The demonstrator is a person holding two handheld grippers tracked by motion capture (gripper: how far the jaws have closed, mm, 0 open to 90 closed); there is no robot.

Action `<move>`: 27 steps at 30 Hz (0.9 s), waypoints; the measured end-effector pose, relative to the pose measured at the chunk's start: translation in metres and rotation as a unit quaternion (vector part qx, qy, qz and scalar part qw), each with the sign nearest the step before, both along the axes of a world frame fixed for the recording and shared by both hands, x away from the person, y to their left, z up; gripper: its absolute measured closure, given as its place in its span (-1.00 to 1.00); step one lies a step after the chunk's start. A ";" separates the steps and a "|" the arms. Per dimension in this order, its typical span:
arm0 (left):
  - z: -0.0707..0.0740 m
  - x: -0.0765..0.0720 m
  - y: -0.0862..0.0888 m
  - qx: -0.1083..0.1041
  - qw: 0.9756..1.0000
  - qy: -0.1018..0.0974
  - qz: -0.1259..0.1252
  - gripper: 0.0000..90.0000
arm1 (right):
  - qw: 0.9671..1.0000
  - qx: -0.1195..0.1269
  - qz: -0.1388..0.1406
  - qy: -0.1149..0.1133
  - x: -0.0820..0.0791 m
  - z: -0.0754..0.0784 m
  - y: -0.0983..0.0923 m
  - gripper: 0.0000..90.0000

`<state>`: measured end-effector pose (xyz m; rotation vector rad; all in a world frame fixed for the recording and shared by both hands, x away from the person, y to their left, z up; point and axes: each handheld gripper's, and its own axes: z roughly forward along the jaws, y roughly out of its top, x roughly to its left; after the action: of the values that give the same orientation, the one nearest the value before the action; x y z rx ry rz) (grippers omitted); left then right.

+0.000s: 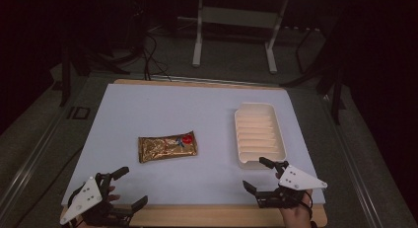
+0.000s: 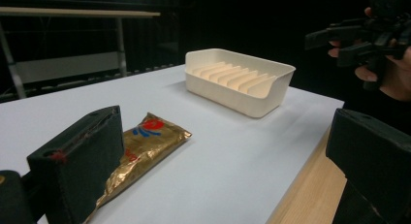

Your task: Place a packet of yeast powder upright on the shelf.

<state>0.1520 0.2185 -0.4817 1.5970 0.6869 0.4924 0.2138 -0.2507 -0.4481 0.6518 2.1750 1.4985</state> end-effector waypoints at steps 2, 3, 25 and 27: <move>0.000 0.000 -0.001 0.000 1.000 0.001 -0.006 -0.97 | 1.000 -0.002 -0.003 -0.001 0.000 0.000 0.000 -0.69; 0.000 0.000 -0.001 0.000 1.000 0.001 -0.006 -0.97 | 1.000 -0.002 -0.003 -0.001 0.000 0.000 0.000 -0.69; 0.021 0.006 -0.024 0.029 0.999 0.033 -0.018 -0.97 | 1.000 -0.018 0.011 -0.018 -0.013 0.010 0.006 -0.76; 0.028 0.010 -0.025 0.035 0.998 0.038 -0.022 -0.97 | 1.000 -0.017 0.015 -0.019 -0.013 0.010 0.007 -0.77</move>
<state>0.1622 0.1932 -0.4536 1.6989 0.6967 0.4297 0.2004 -0.2432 -0.4382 0.5776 2.1851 1.4734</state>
